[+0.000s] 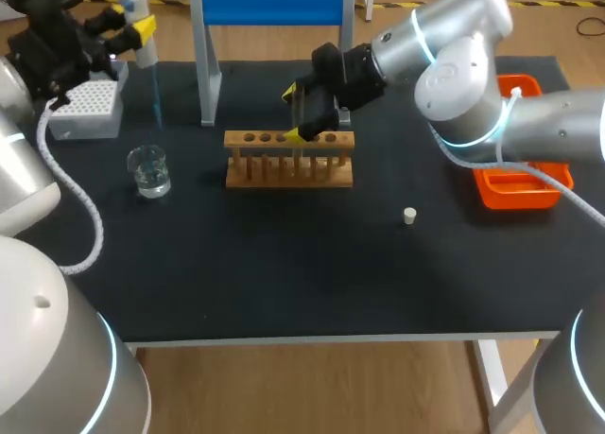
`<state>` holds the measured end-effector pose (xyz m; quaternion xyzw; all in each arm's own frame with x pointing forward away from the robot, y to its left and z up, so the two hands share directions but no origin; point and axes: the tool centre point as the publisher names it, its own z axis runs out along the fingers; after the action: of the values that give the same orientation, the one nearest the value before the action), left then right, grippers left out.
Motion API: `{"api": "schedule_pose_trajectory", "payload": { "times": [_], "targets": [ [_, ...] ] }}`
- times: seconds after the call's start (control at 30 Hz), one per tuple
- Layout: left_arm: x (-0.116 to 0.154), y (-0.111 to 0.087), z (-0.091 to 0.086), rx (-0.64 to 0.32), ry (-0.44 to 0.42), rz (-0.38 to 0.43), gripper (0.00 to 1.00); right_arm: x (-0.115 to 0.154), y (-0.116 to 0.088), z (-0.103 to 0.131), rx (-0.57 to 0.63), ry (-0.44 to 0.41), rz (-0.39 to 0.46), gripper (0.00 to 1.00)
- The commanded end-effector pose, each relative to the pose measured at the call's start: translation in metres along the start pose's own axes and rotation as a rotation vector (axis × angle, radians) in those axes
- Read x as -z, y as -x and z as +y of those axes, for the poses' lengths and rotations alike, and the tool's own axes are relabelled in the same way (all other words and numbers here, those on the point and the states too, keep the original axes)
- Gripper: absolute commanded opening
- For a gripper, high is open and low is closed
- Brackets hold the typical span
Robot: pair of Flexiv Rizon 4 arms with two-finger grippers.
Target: Invert the test tube, pick up the pipette, mount the tip to pipette, aspirate from beaker and dispense into the tube, eject the tip, return the pipette, and cap with the stopper.
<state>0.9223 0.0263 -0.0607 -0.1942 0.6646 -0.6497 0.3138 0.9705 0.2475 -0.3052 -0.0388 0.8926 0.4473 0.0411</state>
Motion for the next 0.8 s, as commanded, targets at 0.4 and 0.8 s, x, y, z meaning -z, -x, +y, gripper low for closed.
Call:
{"api": "schedule_pose_trajectory", "payload": {
  "times": [0.4,0.8],
  "targets": [
    [-0.074,-0.027,-0.059,0.059,0.095,0.13,0.0,0.001,0.0,0.001,-0.001,-0.004,0.004,1.0],
    [-0.115,-0.054,-0.089,0.111,0.121,0.243,0.0,0.001,0.0,0.001,-0.001,-0.004,0.004,1.0]
  ]
}}
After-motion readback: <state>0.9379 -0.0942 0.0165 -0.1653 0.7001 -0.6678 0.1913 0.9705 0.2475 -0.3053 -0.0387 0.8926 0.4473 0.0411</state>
